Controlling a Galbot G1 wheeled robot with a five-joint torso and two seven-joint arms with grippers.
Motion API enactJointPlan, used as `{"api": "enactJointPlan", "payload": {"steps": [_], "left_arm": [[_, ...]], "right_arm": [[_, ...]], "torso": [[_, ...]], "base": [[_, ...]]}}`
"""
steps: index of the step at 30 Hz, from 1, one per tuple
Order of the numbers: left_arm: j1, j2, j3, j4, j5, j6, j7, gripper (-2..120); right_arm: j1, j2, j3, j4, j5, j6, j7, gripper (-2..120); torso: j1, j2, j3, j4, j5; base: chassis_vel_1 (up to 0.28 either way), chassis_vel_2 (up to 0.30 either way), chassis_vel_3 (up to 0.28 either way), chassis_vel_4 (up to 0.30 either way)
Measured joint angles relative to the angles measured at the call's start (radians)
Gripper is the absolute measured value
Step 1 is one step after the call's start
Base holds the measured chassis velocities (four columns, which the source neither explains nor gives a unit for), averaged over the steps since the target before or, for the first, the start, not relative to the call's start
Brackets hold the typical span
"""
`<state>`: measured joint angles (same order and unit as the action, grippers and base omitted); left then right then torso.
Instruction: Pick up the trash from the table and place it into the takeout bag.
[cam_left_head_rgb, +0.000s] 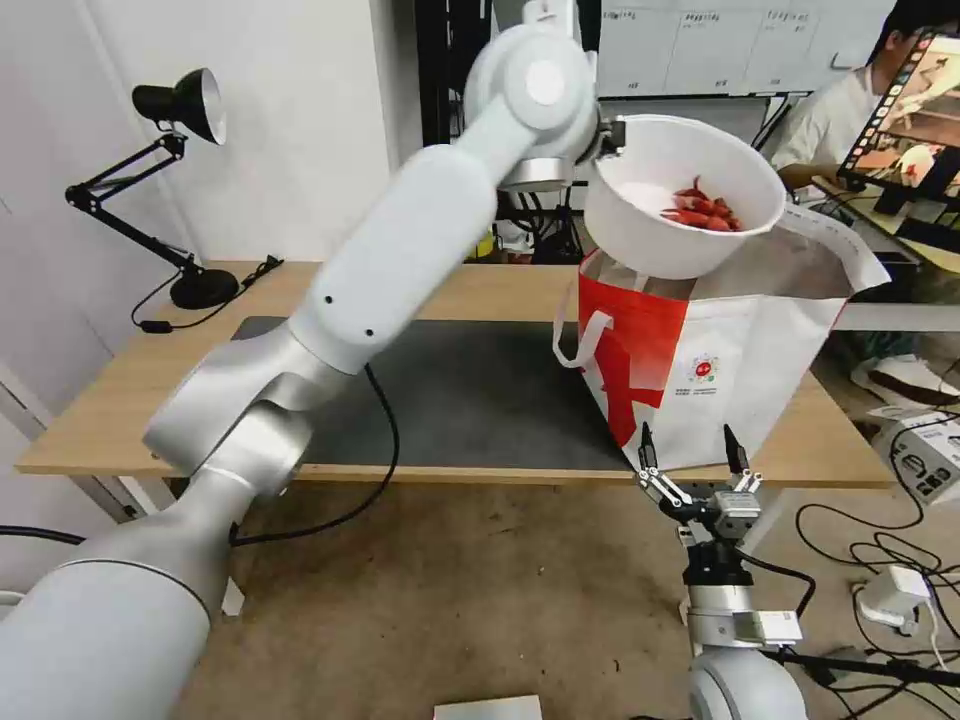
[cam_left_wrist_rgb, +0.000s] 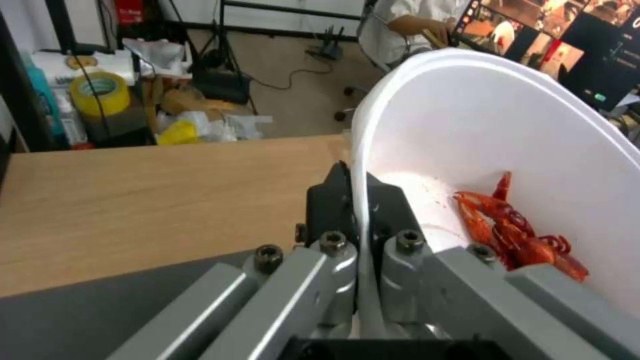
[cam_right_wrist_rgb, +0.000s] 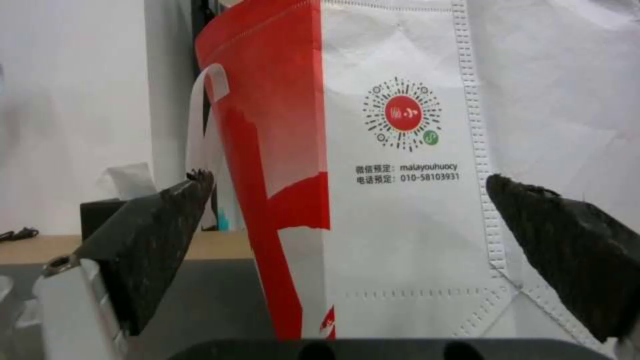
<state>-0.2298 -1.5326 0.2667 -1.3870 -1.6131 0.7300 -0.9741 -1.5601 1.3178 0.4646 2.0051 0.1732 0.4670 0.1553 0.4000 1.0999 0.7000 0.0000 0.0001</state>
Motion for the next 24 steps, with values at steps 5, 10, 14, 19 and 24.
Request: {"api": "enactJointPlan", "payload": {"steps": [5, 10, 14, 19, 24], "left_arm": [[0.010, -0.007, 0.015, 0.008, 0.015, -0.002, 0.017, 0], [0.028, -0.020, 0.022, 0.038, 0.061, -0.005, 0.055, 0], [0.042, -0.021, 0.026, 0.054, 0.092, -0.013, 0.074, 0], [0.049, -0.020, 0.026, 0.069, 0.111, -0.018, 0.084, 0], [0.053, -0.013, 0.026, 0.082, 0.137, -0.022, 0.103, 0]], "right_arm": [[0.000, 0.004, -0.002, 0.003, 0.000, 0.000, 0.000, 100], [-0.007, 0.009, -0.007, 0.006, 0.000, 0.000, 0.000, 100], [-0.008, 0.009, -0.009, 0.005, 0.000, 0.000, -0.001, 100], [-0.005, 0.009, -0.011, -0.001, 0.000, 0.001, -0.001, 100], [-0.005, 0.009, -0.016, -0.009, 0.001, 0.002, -0.001, 100]], "torso": [[0.000, 0.000, 0.000, 0.0000, 0.0000], [0.000, 0.000, 0.000, 0.0000, -0.0001], [0.000, 0.000, 0.000, 0.0000, -0.0001], [0.000, 0.000, 0.000, 0.0000, -0.0001], [0.000, 0.000, 0.000, 0.0001, -0.0002]], "base": [[0.000, 0.000, 0.000, 0.000], [0.000, 0.000, 0.000, 0.000], [0.000, 0.000, 0.000, 0.000], [0.000, 0.000, 0.000, 0.000], [0.000, 0.000, 0.000, 0.000]]}}
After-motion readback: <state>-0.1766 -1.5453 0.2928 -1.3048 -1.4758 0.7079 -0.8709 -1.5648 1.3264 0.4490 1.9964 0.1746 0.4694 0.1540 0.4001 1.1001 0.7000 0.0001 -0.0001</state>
